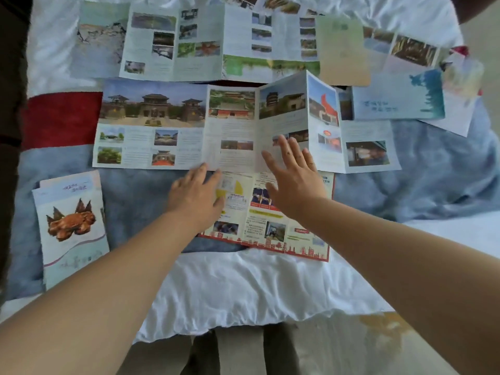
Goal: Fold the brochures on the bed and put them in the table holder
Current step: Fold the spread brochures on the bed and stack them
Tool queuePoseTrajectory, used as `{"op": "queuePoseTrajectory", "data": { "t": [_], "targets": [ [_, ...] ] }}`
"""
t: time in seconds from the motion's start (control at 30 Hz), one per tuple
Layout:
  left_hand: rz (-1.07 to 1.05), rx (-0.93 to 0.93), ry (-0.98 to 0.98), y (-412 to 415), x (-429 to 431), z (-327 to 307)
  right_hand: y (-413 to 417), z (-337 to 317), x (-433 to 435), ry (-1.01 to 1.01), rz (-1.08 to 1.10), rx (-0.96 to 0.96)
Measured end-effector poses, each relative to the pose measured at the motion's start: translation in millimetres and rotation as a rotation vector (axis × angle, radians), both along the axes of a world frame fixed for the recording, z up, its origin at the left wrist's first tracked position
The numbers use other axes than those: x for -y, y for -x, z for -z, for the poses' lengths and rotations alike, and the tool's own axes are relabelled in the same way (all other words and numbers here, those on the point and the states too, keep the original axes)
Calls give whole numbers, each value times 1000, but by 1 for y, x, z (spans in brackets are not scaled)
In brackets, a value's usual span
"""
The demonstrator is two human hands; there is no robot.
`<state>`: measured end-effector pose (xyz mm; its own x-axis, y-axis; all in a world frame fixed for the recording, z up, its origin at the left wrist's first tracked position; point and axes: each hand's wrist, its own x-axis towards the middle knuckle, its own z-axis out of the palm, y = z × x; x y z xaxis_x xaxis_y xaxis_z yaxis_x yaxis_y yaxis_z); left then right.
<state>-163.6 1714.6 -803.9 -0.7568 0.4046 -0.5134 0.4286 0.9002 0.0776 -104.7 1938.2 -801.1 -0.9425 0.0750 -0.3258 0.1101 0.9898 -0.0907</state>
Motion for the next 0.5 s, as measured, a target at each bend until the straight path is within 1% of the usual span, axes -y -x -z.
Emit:
{"op": "queuePoseTrajectory", "data": {
  "t": [0.13,0.23,0.3,0.37,0.43,0.5],
  "targets": [
    [19,-64,25,21,-14,5,8,4,-22,-29,-32,-2],
    [-58,-138,40,46,-12,9,28,8,-20,-14,-62,-27],
    [-76,-150,76,59,-4,14,43,10,-15,-27,-77,-40],
    [23,-159,133,67,8,18,54,12,-8,-62,-128,-69],
    [105,-178,150,74,22,22,64,15,2,-66,-179,-93],
    [77,-175,145,79,34,25,73,19,15,-41,-199,-82]
  ]
}}
